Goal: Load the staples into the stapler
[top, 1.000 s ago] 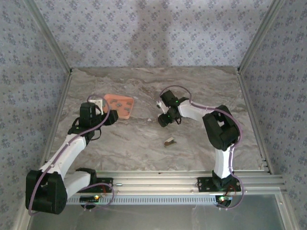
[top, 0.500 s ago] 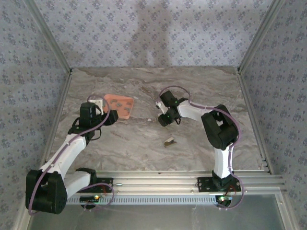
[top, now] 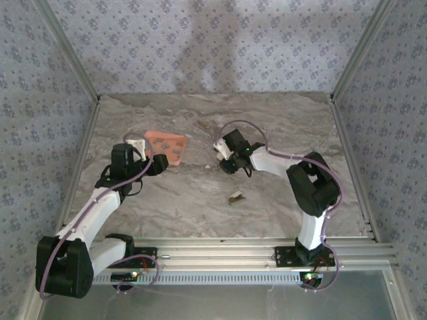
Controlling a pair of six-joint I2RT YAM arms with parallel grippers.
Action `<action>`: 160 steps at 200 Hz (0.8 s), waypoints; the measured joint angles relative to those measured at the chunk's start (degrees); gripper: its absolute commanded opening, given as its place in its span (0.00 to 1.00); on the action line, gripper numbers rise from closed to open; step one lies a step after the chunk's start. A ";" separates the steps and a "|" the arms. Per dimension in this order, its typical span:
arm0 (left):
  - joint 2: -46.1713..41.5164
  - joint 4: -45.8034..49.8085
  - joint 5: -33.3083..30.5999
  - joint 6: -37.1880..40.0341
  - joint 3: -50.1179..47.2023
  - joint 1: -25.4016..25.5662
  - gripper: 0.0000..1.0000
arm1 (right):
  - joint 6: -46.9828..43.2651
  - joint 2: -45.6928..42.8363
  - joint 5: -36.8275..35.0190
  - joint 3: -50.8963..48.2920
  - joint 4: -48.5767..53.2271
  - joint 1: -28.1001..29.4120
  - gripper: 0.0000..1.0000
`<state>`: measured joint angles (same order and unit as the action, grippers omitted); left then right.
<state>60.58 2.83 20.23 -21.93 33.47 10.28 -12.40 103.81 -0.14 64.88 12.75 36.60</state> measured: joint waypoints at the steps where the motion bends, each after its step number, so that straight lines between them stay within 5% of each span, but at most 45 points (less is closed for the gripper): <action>1: 0.09 -0.07 0.28 -0.13 -0.04 0.00 0.61 | -0.11 -0.17 0.00 -0.15 -0.20 0.07 0.33; 78: 2.69 -10.03 17.99 -2.80 -0.09 5.01 0.61 | -20.74 -12.72 7.93 -14.64 -23.28 5.40 0.29; 160: 2.82 -13.62 22.43 -0.83 -0.11 9.35 0.62 | -28.00 -14.69 8.90 -18.05 -34.23 8.39 0.28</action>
<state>63.40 -10.79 42.65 -22.76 33.36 19.64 -40.40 89.12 8.75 46.83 -21.47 44.99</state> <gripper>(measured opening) 0.617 0.288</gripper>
